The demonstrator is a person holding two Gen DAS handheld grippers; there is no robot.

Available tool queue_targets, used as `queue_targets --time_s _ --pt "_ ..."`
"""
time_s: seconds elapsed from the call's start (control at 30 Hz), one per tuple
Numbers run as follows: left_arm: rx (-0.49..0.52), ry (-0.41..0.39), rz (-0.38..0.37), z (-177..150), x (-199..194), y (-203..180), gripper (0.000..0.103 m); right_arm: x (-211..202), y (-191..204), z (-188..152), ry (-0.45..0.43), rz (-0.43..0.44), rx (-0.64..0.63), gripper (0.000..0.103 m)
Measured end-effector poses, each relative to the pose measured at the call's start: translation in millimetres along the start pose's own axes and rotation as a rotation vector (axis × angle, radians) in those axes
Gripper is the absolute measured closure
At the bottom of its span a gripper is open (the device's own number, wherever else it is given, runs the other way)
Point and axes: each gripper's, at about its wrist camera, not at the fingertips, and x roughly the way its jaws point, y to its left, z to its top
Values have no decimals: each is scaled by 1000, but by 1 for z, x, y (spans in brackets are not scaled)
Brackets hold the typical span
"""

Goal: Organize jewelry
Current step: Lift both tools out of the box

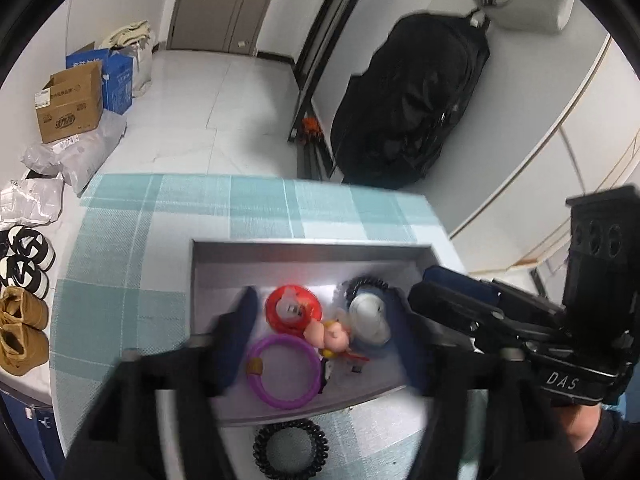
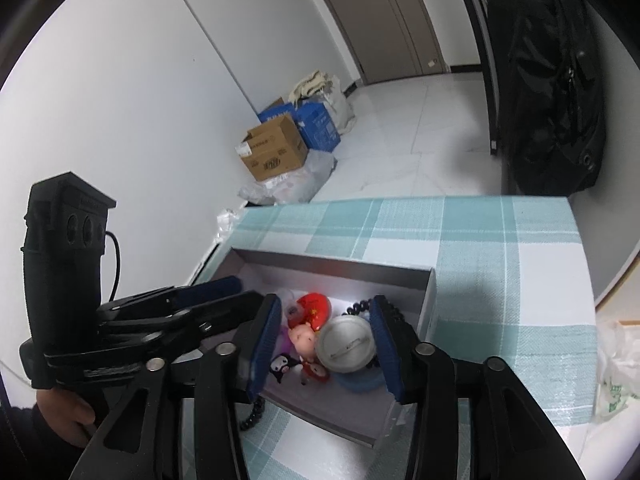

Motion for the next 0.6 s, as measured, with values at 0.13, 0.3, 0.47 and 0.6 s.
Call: queue_targets --time_s 0.13,0.3,0.47,0.6 --pt "3 -35 18 -1 -9 -2 37 -10 2 -2 -34 6 -7 45" --pt "28 -83 63 -6 -18 -9 37 -14 4 -8 -35 -4 -13 42" --pt "35 -95 105 -11 -25 -8 37 -23 8 -11 -64 -15 -25 28" --pt "2 -76 133 -21 -31 -5 37 -30 14 -15 -71 -30 -33 21"
